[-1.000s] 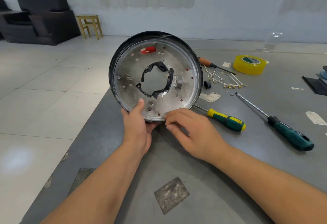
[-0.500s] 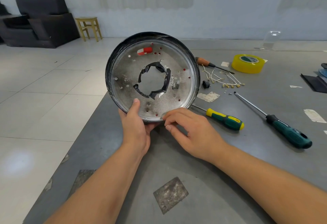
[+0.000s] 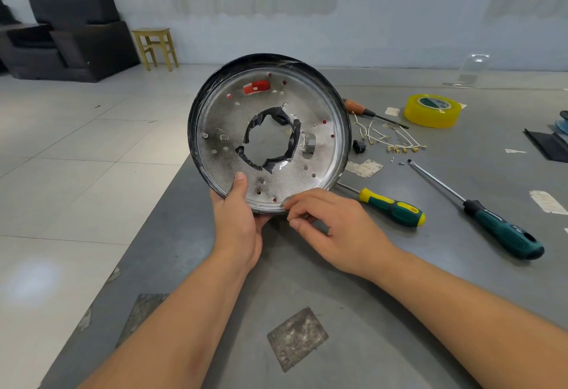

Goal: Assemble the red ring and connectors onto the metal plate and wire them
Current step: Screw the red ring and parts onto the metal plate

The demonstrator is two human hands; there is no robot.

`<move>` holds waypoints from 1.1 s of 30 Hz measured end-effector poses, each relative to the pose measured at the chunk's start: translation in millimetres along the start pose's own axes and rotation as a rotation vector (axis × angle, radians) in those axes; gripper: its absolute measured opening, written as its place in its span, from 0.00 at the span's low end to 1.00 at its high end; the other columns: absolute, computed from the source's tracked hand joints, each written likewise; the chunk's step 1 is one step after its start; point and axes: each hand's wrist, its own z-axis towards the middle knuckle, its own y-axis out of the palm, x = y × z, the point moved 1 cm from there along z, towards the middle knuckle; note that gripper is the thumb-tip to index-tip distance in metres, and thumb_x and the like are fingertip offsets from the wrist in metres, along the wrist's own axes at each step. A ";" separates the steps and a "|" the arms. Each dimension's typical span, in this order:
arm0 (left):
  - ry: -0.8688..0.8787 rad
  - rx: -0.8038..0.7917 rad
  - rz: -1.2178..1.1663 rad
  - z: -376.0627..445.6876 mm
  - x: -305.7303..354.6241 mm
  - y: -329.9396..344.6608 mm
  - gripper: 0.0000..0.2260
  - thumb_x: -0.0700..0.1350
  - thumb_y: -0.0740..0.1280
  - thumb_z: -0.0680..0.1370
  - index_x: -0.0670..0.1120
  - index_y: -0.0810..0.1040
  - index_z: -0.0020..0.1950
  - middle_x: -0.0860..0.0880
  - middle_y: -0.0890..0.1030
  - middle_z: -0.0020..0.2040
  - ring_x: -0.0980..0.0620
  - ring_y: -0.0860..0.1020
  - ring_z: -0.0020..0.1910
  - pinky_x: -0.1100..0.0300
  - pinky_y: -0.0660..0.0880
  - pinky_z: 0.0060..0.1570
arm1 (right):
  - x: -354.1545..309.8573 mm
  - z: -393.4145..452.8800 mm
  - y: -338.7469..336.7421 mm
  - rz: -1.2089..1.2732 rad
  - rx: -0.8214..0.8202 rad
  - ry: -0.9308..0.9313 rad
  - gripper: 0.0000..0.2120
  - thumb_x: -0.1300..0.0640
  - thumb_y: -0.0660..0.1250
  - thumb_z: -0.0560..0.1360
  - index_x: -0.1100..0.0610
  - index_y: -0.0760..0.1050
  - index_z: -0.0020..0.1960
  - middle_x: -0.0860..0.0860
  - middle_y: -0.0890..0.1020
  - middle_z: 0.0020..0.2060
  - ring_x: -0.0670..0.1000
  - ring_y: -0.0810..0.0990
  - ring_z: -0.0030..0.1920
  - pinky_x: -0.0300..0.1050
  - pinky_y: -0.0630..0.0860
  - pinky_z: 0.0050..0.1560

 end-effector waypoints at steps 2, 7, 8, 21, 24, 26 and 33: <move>0.005 0.011 0.005 -0.3 -0.5 0.4 0.15 0.44 0.64 0.86 0.47 0.73 0.73 0.44 0.85 0.63 0.41 0.85 0.59 0.41 0.85 0.45 | -1.4 -0.2 -1.2 -0.009 -0.001 0.018 0.03 0.59 0.71 0.79 0.54 0.82 0.52 0.45 0.83 0.55 0.44 0.82 0.54 0.45 0.80 0.53; 0.034 -0.002 0.025 0.5 -2.3 0.8 0.14 0.43 0.65 0.85 0.46 0.74 0.71 0.43 0.86 0.60 0.41 0.86 0.57 0.43 0.86 0.43 | -4.9 6.0 -10.7 0.102 0.175 0.147 0.03 0.56 0.73 0.78 0.50 0.85 0.50 0.42 0.81 0.47 0.49 0.78 0.36 0.34 0.73 0.40; 0.041 -0.005 0.033 0.8 -2.7 0.5 0.13 0.43 0.65 0.85 0.47 0.74 0.70 0.44 0.86 0.60 0.42 0.86 0.56 0.44 0.86 0.43 | -4.7 8.3 -12.4 0.155 0.214 0.202 0.04 0.57 0.74 0.77 0.50 0.86 0.50 0.43 0.81 0.45 0.50 0.78 0.37 0.35 0.74 0.40; 0.108 -0.035 0.094 1.6 -6.6 1.2 0.09 0.44 0.65 0.86 0.54 0.76 0.64 0.48 0.85 0.60 0.45 0.86 0.57 0.48 0.85 0.44 | -5.6 32.1 -12.1 0.190 0.070 0.427 0.07 0.61 0.76 0.74 0.50 0.86 0.46 0.43 0.86 0.38 0.42 0.84 0.41 0.39 0.82 0.47; 0.127 -0.042 0.105 -0.2 -6.9 2.1 0.09 0.43 0.65 0.86 0.55 0.76 0.64 0.47 0.85 0.60 0.43 0.85 0.58 0.42 0.84 0.51 | -6.7 36.3 -10.6 0.022 -0.029 0.388 0.04 0.54 0.78 0.72 0.46 0.86 0.45 0.40 0.85 0.39 0.42 0.81 0.45 0.44 0.77 0.53; 0.141 -0.040 0.119 -1.3 -6.6 2.8 0.08 0.43 0.65 0.86 0.55 0.76 0.62 0.46 0.85 0.62 0.41 0.84 0.61 0.36 0.81 0.60 | -7.4 37.9 -9.3 -0.109 -0.074 0.404 0.03 0.46 0.78 0.71 0.40 0.85 0.43 0.37 0.83 0.39 0.40 0.74 0.50 0.44 0.64 0.57; 0.161 -0.041 0.165 -1.8 -7.7 3.2 0.08 0.44 0.66 0.85 0.57 0.76 0.60 0.46 0.84 0.63 0.41 0.83 0.62 0.34 0.77 0.65 | -5.5 40.9 -2.3 -0.156 -0.051 0.469 0.08 0.40 0.78 0.69 0.32 0.79 0.36 0.34 0.81 0.38 0.40 0.68 0.54 0.47 0.52 0.51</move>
